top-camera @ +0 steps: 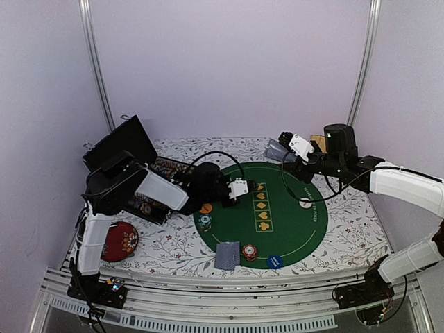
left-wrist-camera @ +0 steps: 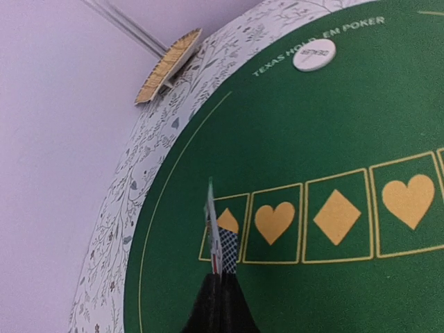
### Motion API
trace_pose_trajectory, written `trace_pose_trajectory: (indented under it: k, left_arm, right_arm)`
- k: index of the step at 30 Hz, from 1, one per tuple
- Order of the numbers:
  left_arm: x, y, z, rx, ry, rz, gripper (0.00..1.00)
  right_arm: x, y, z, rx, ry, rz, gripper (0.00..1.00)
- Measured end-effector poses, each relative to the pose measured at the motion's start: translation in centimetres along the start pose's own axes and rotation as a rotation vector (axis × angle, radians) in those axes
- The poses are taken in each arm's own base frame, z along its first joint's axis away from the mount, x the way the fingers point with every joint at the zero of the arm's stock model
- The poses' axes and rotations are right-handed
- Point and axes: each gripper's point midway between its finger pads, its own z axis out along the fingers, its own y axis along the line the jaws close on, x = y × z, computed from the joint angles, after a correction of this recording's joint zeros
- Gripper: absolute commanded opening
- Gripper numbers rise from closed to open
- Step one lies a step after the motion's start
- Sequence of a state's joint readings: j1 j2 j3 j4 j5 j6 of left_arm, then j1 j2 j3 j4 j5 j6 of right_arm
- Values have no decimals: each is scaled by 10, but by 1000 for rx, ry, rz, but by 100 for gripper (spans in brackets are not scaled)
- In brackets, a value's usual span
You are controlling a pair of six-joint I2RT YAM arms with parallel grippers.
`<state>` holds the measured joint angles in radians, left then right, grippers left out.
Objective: Distribute texas hold em gaming equipment
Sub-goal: Flop the poker card into the community card area.
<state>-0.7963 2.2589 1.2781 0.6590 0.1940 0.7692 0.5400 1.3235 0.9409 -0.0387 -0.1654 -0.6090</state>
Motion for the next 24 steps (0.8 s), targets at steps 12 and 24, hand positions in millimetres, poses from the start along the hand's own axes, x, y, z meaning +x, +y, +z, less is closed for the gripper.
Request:
trace_pose_trajectory:
  k: [12, 24]
  left_arm:
    - [-6, -71, 0, 156, -55, 271, 0]
    - [-6, -79, -19, 184, -61, 315, 51]
  right_arm:
    - [-2, -1, -3, 6, -2, -1, 49]
    - [-1, -1, -3, 5, -1, 3, 49]
